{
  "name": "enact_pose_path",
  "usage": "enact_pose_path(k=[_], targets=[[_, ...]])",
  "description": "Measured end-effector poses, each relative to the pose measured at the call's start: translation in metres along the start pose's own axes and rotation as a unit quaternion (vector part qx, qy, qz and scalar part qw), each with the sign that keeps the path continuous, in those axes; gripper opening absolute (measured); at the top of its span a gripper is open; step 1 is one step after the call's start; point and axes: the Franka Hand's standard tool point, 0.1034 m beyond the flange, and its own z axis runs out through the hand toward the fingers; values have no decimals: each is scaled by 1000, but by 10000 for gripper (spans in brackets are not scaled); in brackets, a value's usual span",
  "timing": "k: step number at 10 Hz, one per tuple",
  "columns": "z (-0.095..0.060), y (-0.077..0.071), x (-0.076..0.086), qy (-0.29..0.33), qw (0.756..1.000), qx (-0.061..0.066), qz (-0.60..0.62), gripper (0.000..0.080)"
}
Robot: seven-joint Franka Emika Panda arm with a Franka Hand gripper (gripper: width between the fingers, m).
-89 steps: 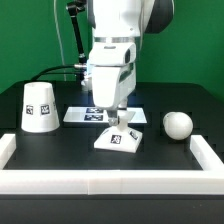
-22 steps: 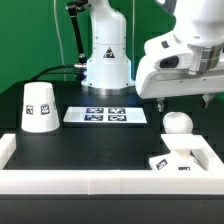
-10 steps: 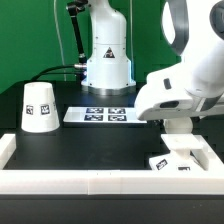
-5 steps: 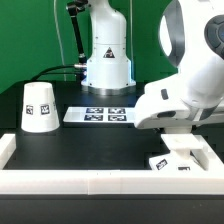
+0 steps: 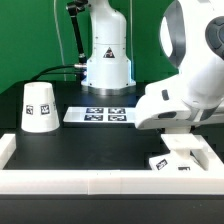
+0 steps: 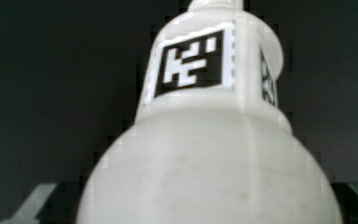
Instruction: Assemble lamp
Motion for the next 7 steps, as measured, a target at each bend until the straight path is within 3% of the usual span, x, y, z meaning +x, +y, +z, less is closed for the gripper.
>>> enact_pose_path(k=[4,6,7], targets=[[-74,17,-32,-13,999,17,-45,578],[-108,24,-39,-12,999,23,-43,579],[-109,25,-31,14,999,20,-42,579]])
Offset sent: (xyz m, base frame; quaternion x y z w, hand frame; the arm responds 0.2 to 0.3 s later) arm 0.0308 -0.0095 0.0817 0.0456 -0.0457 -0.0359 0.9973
